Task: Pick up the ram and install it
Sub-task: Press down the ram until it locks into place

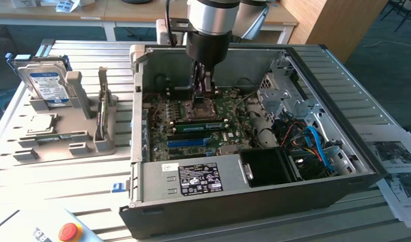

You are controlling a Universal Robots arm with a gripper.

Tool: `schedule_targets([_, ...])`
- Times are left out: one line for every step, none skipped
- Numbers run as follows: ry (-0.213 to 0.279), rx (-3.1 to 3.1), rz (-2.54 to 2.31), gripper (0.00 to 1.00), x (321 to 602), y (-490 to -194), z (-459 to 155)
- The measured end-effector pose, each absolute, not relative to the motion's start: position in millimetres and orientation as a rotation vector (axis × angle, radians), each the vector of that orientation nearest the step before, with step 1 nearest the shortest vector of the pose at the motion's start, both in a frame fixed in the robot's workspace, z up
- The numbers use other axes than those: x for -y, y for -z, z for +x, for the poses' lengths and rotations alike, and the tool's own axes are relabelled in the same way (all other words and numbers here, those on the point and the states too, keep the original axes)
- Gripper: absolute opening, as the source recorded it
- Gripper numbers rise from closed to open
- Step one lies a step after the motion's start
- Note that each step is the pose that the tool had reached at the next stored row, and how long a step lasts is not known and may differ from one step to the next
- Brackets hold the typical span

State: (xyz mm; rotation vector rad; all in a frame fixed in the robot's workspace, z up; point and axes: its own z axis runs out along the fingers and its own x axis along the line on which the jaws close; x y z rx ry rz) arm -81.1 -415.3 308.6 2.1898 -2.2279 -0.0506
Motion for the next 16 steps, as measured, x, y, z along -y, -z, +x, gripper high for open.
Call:
schedule_targets([0.049,2.227,2.189,0.10,415.2,-309.8,-81.1])
schedule_targets([0.048,2.227,2.189,0.10,415.2,-311.0,-81.0])
schedule_targets([0.046,2.226,2.188,0.10,415.2,-312.2,-81.1])
schedule_targets([0.045,2.225,2.187,0.10,415.2,-313.3,-81.1])
schedule_targets([0.044,2.225,2.187,0.10,415.1,-313.7,-81.1])
schedule_targets([0.044,2.225,2.187,0.10,415.1,-313.7,-81.0])
schedule_targets([0.044,2.225,2.187,0.10,415.1,-313.6,-81.1])
schedule_targets([0.044,2.225,2.187,0.10,415.1,-313.7,-81.0])
schedule_targets([0.044,2.225,2.187,0.10,415.1,-313.7,-81.1])
schedule_targets([0.044,2.225,2.187,0.10,415.1,-313.7,-81.0])
schedule_targets([0.044,2.225,2.187,0.10,415.1,-313.8,-80.8])
schedule_targets([0.044,2.225,2.186,0.10,415.2,-313.9,-80.3])
schedule_targets([0.044,2.225,2.186,0.10,415.2,-313.9,-79.4])
schedule_targets([0.044,2.225,2.187,0.10,415.2,-313.8,-78.2])
schedule_targets([0.044,2.225,2.187,0.10,415.1,-313.8,-76.9])
schedule_targets([0.044,2.225,2.187,0.10,415.1,-313.8,-75.6])
